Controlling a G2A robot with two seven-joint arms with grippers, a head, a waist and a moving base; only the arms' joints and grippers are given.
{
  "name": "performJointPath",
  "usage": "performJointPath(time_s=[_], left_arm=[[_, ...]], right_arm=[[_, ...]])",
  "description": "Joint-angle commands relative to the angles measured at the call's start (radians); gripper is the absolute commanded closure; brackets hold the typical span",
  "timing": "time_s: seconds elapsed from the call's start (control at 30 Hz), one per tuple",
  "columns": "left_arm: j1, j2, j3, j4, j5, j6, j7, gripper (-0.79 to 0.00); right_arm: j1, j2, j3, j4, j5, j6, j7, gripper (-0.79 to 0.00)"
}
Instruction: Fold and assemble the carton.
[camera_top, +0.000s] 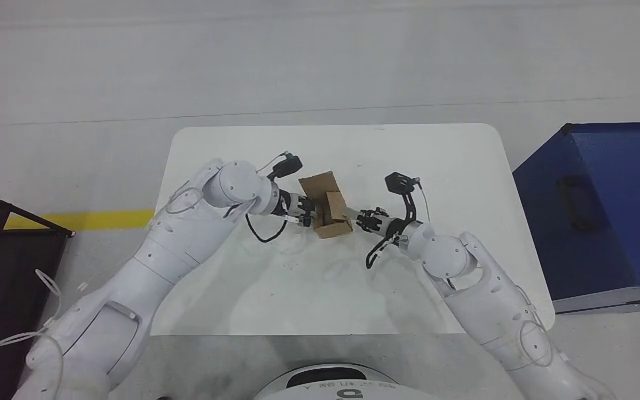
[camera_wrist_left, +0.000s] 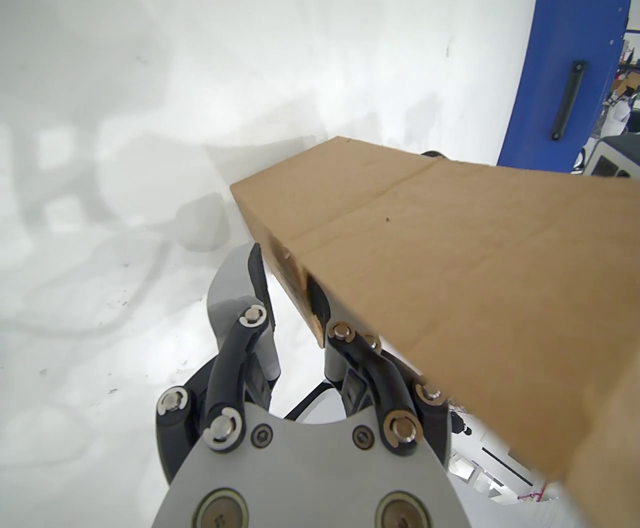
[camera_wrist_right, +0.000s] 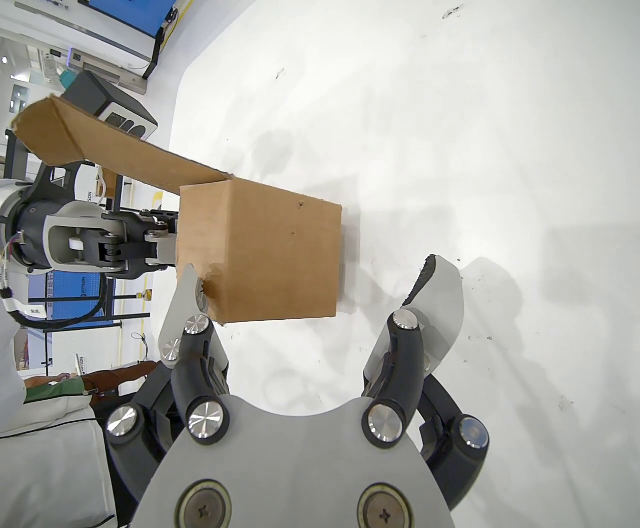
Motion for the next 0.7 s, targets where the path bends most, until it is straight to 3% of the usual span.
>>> performJointPath(time_s=[0.0, 0.07, 0.27, 0.3, 0.37, 0.4, 0.67], left_arm=[[-0.007, -0.003, 0.005, 0.002, 0.005, 0.001, 0.0, -0.034], [-0.013, -0.006, 0.008, 0.004, 0.01, 0.003, -0.003, 0.0], [-0.027, -0.008, 0.006, 0.003, 0.028, 0.008, -0.011, 0.0], [-0.028, -0.008, 0.004, 0.001, 0.028, 0.006, -0.009, -0.154], [-0.026, -0.008, -0.002, -0.003, 0.029, 0.002, -0.004, -0.625], [-0.024, -0.007, -0.005, -0.006, 0.029, -0.002, 0.0, -0.785], [0.026, 0.011, -0.077, -0.014, -0.01, -0.063, 0.041, -0.785]], right_arm=[[-0.004, 0.0, 0.005, -0.002, 0.001, 0.0, -0.003, -0.705], [-0.008, 0.0, 0.01, -0.006, 0.003, 0.0, -0.006, -0.699], [-0.017, 0.0, 0.021, -0.014, 0.006, -0.007, -0.013, -0.696], [-0.017, 0.0, 0.023, -0.015, 0.006, -0.007, -0.014, -0.696], [-0.016, 0.0, 0.025, -0.015, 0.007, -0.007, -0.013, -0.699], [-0.014, 0.0, 0.026, -0.014, 0.006, -0.007, -0.012, -0.699], [0.007, -0.003, 0.022, -0.005, -0.005, -0.003, 0.002, -0.69]])
